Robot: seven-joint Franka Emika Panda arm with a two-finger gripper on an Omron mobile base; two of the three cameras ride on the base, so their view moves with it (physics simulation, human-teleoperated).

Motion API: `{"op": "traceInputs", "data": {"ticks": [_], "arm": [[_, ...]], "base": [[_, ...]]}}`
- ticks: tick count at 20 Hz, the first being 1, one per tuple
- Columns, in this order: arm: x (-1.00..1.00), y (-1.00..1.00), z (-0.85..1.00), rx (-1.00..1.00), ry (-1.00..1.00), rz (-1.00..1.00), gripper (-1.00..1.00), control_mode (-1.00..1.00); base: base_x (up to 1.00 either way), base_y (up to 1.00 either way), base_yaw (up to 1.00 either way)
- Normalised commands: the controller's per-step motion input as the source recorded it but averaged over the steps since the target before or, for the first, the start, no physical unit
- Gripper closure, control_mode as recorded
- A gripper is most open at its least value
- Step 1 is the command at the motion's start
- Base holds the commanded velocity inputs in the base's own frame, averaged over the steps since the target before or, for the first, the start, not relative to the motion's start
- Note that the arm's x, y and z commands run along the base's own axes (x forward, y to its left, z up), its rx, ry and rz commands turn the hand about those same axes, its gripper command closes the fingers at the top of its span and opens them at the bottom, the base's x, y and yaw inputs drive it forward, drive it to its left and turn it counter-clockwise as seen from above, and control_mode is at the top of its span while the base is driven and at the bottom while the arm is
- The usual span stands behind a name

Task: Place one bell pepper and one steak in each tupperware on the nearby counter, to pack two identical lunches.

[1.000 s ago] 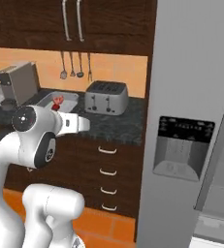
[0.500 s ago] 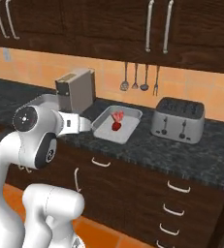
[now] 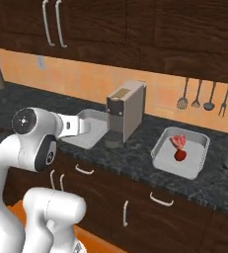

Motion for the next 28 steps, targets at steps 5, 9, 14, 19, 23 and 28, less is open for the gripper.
{"op": "traceInputs", "data": {"ticks": [5,9,14,19,23,28], "arm": [[0.0,0.0,0.0,0.0,0.0,0.0,1.0,1.0],[0.0,0.0,0.0,0.0,0.0,0.0,1.0,1.0],[0.0,0.0,0.0,0.0,0.0,0.0,1.0,1.0],[0.0,0.0,0.0,0.0,0.0,0.0,1.0,1.0],[0.0,0.0,0.0,0.0,0.0,0.0,1.0,1.0],[0.0,0.0,0.0,0.0,0.0,0.0,1.0,1.0]], "base": [[0.39,0.84,-0.28],[0.63,0.5,-0.29],[0.65,0.34,-0.27],[0.22,0.16,-0.32],[0.07,0.3,-0.34],[0.18,0.76,-0.22]]}}
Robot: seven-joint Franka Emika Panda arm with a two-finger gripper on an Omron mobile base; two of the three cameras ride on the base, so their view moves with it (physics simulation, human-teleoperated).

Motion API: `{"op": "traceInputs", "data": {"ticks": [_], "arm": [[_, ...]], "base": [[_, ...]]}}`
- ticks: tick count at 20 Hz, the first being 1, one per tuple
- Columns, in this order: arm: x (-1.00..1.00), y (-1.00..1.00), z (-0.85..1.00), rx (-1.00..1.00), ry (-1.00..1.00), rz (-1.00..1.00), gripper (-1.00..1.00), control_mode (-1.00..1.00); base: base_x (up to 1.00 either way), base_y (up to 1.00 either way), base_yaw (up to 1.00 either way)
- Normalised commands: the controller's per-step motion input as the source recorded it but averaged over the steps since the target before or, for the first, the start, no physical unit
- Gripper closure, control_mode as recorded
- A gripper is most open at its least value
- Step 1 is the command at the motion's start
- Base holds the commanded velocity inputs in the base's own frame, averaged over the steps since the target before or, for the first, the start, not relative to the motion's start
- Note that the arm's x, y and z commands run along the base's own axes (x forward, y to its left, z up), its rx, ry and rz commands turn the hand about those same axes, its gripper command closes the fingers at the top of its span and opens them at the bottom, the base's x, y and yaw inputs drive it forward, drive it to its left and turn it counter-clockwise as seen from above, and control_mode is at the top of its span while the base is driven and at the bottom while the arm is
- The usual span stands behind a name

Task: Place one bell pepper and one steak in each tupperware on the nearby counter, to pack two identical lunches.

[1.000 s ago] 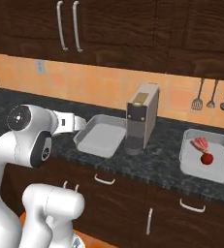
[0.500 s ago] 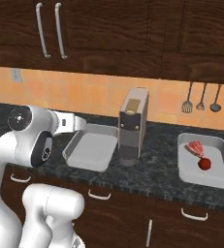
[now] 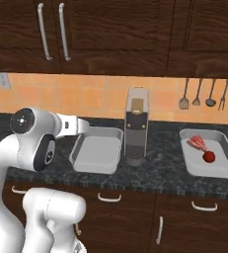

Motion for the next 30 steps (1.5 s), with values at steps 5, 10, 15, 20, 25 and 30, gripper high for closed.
{"op": "traceInputs", "data": {"ticks": [5,10,15,20,25,30], "arm": [[0.19,0.06,-0.15,0.0,0.01,-0.02,1.0,-1.0],[0.42,-0.38,-0.37,0.0,0.07,-0.06,1.0,-1.0],[0.66,-0.58,-0.52,0.09,0.23,-0.01,1.0,-1.0],[0.95,-0.01,-0.5,0.2,0.3,0.0,1.0,-1.0],[0.61,0.0,-0.32,0.03,0.14,0.0,1.0,-1.0],[0.28,-0.17,-0.53,0.0,0.0,0.0,1.0,-1.0]], "base": [[0.19,0.39,-0.06],[0.0,0.0,0.0],[0.0,0.0,0.0],[0.0,0.0,0.0],[0.0,0.0,0.0],[0.0,0.0,0.0]]}}
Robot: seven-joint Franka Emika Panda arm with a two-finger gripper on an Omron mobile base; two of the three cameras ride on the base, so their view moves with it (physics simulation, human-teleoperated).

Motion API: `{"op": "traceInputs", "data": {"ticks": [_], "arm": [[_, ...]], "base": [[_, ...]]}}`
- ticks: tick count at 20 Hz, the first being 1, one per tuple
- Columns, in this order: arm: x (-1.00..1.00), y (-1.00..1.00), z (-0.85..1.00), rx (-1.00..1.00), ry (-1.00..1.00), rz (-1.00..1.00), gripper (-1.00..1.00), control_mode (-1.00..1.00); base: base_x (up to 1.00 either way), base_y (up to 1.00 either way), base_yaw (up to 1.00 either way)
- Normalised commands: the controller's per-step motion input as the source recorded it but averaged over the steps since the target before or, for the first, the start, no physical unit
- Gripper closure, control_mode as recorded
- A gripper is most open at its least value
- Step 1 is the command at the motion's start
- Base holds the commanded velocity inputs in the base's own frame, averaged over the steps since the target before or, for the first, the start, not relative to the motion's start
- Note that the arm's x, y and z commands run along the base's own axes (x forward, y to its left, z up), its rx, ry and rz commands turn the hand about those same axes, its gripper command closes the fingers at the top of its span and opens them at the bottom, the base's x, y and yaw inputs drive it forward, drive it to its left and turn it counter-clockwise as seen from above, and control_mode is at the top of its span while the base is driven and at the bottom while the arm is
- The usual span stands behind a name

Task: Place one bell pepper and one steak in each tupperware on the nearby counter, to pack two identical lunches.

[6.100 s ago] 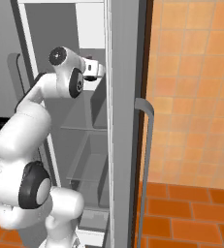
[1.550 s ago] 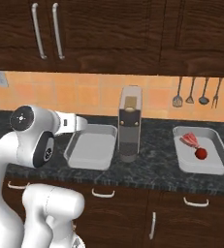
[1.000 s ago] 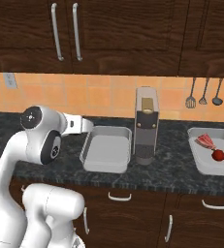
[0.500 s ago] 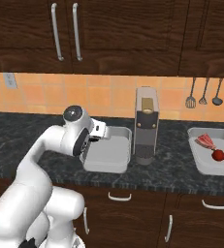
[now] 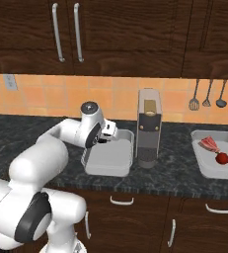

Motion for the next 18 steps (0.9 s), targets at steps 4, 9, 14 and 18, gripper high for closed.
{"op": "traceInputs", "data": {"ticks": [4,9,14,18], "arm": [[0.15,-0.2,-0.75,0.0,0.0,0.0,1.0,-1.0],[0.39,-0.01,-0.56,0.0,0.01,0.0,1.0,-1.0],[0.49,0.0,-0.21,0.0,0.0,0.0,1.0,-1.0],[0.53,0.0,-0.19,0.0,0.0,0.0,1.0,-1.0]], "base": [[0.0,0.0,0.0],[0.0,0.0,0.0],[0.0,0.0,0.0],[0.0,0.0,0.0]]}}
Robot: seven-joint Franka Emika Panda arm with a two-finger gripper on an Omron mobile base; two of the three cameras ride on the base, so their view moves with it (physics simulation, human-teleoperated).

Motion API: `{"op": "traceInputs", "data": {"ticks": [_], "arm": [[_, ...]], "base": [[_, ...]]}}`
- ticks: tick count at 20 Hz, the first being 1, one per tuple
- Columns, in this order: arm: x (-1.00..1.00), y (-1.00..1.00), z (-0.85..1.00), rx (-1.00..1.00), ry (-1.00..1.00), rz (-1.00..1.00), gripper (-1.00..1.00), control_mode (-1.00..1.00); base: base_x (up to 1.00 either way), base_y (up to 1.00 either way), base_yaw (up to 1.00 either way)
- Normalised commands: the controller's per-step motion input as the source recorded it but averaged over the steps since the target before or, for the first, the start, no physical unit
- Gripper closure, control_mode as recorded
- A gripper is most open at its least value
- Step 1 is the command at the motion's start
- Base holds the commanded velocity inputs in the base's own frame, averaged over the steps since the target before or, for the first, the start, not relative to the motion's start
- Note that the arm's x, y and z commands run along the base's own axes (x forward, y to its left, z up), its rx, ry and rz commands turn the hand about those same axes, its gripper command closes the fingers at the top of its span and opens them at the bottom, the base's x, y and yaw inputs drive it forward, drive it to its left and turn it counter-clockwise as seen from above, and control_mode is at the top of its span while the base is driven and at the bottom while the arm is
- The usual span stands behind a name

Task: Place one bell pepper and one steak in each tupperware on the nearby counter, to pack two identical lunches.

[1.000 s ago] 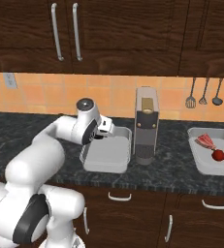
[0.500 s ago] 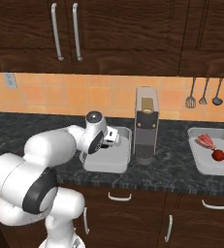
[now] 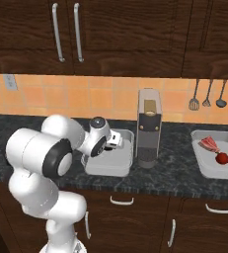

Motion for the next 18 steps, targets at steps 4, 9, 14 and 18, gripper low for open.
{"op": "traceInputs", "data": {"ticks": [4,9,14,18], "arm": [[0.42,0.0,-0.28,0.0,0.0,0.0,1.0,-1.0],[0.16,-0.05,-0.09,0.0,-0.01,0.0,-1.0,-1.0],[-0.04,-0.01,0.18,0.0,-0.08,-0.01,-1.0,-1.0],[-0.39,0.01,0.92,0.0,-0.16,0.0,-1.0,-1.0]], "base": [[0.0,0.0,0.0],[0.0,0.0,0.0],[0.0,0.0,0.0],[0.0,0.0,0.0]]}}
